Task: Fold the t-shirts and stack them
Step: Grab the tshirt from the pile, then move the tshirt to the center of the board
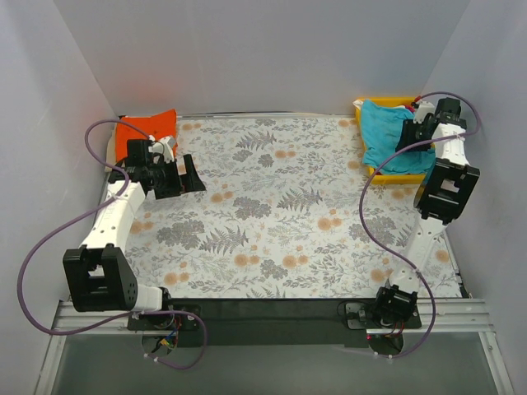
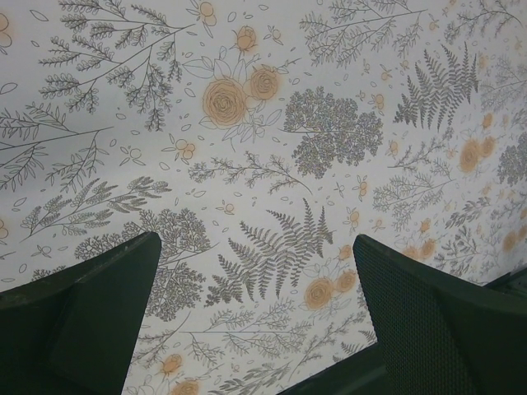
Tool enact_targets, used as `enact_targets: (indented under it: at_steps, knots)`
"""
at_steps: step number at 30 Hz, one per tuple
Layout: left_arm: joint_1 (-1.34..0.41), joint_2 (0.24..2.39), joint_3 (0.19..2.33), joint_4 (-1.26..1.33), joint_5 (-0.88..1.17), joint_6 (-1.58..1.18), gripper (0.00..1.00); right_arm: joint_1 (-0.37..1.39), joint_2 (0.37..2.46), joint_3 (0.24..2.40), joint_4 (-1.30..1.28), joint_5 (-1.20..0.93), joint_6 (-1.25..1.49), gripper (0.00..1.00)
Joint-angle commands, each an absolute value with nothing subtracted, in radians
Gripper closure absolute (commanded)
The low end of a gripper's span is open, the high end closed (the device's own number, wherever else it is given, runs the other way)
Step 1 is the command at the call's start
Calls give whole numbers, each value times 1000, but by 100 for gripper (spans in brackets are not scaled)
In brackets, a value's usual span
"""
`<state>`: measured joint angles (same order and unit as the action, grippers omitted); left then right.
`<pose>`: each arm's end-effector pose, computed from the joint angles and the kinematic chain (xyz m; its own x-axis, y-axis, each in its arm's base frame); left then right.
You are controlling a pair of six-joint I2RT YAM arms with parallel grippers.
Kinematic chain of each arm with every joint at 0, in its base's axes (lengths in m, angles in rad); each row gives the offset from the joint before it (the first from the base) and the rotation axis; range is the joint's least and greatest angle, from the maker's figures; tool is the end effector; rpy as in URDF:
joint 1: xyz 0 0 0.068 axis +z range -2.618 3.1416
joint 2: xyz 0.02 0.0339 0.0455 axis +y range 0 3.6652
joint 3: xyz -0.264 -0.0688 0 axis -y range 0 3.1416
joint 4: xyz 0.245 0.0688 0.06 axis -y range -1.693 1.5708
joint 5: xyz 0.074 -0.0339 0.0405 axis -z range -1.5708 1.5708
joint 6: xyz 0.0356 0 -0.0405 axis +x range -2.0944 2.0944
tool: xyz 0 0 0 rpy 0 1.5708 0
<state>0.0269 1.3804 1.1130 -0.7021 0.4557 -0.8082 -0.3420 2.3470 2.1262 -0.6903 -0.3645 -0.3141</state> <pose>0.2825 -0.0081 0.2785 -0.7319 -0.6692 -0.1284 -0.4408 0.6087 -0.6597 0.4969 -0.1634 0.2220 -0.7412 -0.0425 -0.6699 -0.1277 0.9887 0.0785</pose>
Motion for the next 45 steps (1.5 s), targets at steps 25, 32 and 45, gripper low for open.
enact_targets:
  at_steps: [25, 32, 45]
  knots:
    - [28, 1410, 1219, -718, 497, -831, 2, -341, 1810, 2244, -586, -382, -249, 99]
    - [35, 1440, 1285, -745, 581, -838, 2, -339, 1665, 2249, -424, -635, -103, 99]
    - [130, 1408, 1384, -692, 784, -928, 2, -125, 1376, 1959, 52, -888, 259, 99]
